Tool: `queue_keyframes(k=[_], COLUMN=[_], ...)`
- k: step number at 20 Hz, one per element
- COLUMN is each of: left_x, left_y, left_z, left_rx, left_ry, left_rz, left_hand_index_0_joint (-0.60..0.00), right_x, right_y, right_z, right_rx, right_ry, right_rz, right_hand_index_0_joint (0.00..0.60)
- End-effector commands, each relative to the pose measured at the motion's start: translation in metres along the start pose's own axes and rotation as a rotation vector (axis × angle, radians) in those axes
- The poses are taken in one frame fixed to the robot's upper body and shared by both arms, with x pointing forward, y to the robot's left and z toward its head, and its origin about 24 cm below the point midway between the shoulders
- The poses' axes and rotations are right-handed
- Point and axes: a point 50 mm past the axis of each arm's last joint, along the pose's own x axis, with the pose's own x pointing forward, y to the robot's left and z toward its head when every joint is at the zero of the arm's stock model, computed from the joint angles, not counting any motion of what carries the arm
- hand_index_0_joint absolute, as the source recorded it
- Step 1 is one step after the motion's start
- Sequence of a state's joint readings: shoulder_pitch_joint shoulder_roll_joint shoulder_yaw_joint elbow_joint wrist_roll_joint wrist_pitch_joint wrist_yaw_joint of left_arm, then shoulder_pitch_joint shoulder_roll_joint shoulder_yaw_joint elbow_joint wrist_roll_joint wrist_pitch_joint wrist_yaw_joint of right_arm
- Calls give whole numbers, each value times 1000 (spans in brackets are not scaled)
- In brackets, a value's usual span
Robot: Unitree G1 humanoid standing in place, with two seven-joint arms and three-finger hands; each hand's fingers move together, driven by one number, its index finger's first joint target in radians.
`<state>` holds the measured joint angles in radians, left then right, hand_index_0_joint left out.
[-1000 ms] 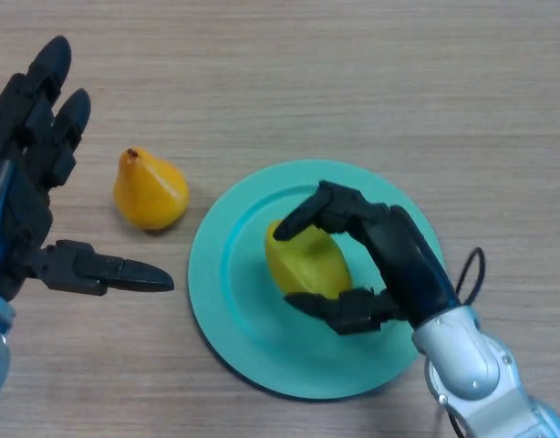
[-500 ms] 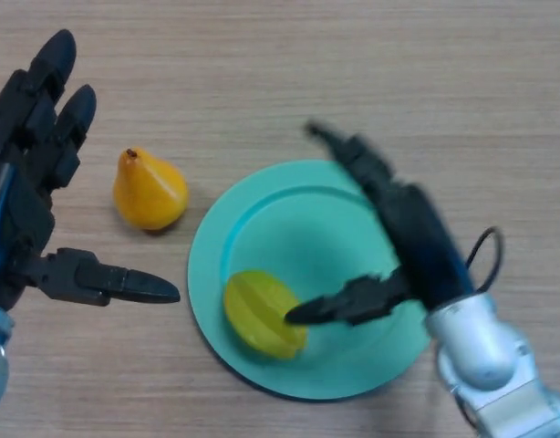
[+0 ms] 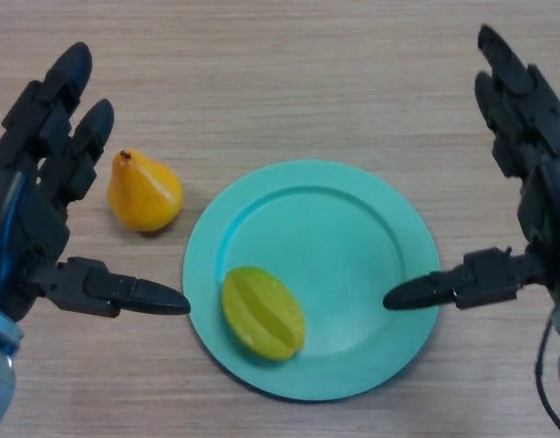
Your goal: Pick up the yellow starfruit and place it on the plate
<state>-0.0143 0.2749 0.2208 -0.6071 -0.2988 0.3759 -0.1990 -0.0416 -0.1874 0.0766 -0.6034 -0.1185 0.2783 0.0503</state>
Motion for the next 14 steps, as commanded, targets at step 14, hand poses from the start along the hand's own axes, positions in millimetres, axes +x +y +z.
queue_keyframes(k=[14], left_x=[-3], left_y=[-2], left_z=[36], left_rx=[81], left_ry=[-200], left_rz=[-9], left_hand_index_0_joint=[0], right_x=[-9], right_y=[-19], right_z=[28], right_rx=[-10], right_ry=[-138], right_rz=[-6], right_hand_index_0_joint=[0])
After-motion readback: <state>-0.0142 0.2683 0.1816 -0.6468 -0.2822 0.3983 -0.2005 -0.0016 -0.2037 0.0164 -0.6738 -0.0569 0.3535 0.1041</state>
